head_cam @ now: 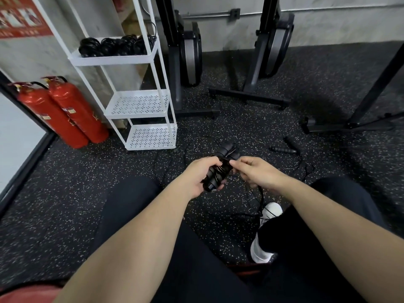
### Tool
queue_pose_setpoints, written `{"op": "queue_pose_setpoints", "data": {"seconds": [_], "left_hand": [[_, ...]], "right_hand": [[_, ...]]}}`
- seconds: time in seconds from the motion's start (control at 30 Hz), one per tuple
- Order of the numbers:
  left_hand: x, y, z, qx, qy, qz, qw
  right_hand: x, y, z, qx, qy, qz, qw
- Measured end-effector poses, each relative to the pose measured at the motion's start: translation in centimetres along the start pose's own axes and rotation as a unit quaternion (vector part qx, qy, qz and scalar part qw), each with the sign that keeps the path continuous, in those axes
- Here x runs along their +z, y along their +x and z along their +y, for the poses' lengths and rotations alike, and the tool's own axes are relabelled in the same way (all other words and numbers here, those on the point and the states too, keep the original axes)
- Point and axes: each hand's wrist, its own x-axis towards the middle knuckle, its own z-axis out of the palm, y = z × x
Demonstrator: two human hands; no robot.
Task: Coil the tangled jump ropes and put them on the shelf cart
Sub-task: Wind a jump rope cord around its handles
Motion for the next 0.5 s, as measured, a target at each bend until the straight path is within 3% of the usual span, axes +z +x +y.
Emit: {"op": "queue_pose_setpoints", "data": {"seconds": [0.27, 0.5], "left_hand": [[-0.8, 0.3, 0.4, -0.038, -0.086, -0.017, 0.995], [-1.4, -0.3, 1.1, -0.057, -0.125, -0.051, 0.989]], "right_hand": [[0.4, -0.7, -4.1, -0.053, -0.098, -0.015, 0.994], [0.9, -0.8, -1.7, -0.018, -0.058, 0.039, 0.997]]}}
